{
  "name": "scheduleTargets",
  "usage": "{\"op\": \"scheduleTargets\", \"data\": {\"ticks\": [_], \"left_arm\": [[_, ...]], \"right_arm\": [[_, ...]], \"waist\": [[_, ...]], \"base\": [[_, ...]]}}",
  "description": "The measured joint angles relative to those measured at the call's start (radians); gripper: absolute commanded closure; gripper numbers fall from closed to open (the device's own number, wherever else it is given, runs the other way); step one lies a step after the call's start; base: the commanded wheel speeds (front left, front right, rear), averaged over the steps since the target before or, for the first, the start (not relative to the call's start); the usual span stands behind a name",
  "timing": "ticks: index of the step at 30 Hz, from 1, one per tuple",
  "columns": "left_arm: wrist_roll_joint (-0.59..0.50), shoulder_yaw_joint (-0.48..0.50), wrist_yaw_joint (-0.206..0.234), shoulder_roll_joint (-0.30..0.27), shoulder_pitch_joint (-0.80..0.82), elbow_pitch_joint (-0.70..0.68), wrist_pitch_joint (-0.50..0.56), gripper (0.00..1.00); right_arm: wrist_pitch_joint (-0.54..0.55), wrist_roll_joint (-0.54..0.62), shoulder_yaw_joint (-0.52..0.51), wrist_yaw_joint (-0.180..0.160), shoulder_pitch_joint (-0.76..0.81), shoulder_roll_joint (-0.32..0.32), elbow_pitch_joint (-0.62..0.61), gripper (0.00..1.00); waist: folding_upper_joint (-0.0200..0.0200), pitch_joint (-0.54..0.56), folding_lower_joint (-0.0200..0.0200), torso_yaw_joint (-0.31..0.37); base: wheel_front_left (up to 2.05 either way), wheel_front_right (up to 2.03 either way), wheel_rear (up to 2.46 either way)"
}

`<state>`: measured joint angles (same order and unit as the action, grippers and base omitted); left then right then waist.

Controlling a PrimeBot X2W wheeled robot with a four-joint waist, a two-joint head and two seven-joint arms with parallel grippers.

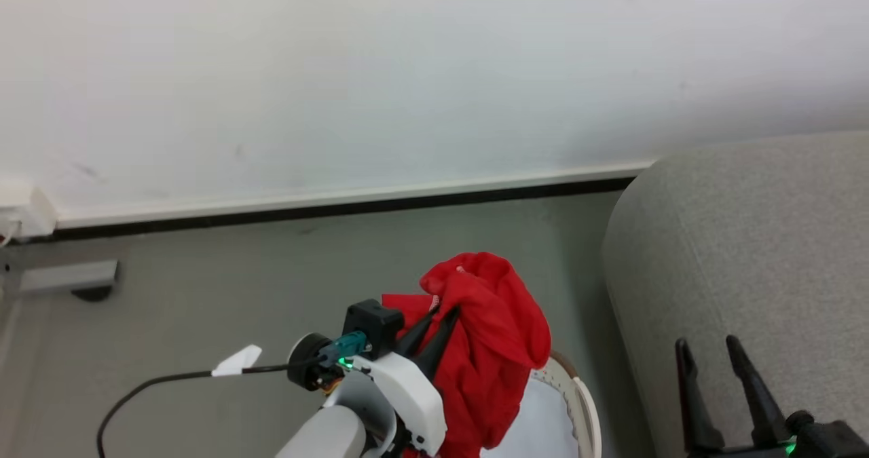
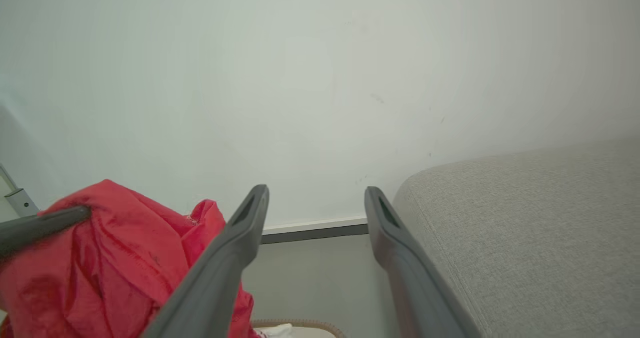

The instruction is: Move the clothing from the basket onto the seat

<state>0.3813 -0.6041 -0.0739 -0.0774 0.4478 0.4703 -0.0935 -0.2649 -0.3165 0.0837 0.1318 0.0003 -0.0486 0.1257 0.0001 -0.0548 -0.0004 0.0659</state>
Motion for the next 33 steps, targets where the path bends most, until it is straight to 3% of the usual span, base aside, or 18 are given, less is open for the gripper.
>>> {"op": "scheduleTargets", "data": {"ticks": [9,15,22,29,33], "left_arm": [[0.02,0.027,0.041,-0.06,-0.025,-0.25,0.097,1.0],[0.025,0.026,0.058,-0.074,-0.033,-0.348,0.145,1.0],[0.026,0.009,0.062,-0.082,-0.045,-0.386,0.165,1.0],[0.033,-0.021,0.046,-0.074,-0.045,-0.391,0.177,1.0],[0.034,-0.034,0.039,-0.069,-0.044,-0.39,0.181,1.0]], "right_arm": [[0.0,0.087,0.093,0.0,0.014,-0.002,-0.025,0.0],[0.0,0.077,0.233,0.0,-0.014,-0.109,-0.046,0.0],[0.009,0.032,0.387,0.0,-0.151,-0.243,-0.02,0.0],[0.053,-0.063,0.581,0.0,-0.311,-0.298,0.067,0.0],[0.074,-0.091,0.697,0.0,-0.411,-0.295,0.151,0.0]], "waist": [[0.0001,0.053,0.0,0.038],[0.0,0.06,0.0001,0.044],[0.0001,0.065,0.0003,0.052],[0.0,0.07,0.0003,0.046],[-0.0001,0.072,0.0003,0.044]], "base": [[0.0,0.0,0.0],[0.0,0.0,0.0],[0.0,0.0,0.0],[0.0,0.0,0.0],[0.0,0.0,0.0]]}}
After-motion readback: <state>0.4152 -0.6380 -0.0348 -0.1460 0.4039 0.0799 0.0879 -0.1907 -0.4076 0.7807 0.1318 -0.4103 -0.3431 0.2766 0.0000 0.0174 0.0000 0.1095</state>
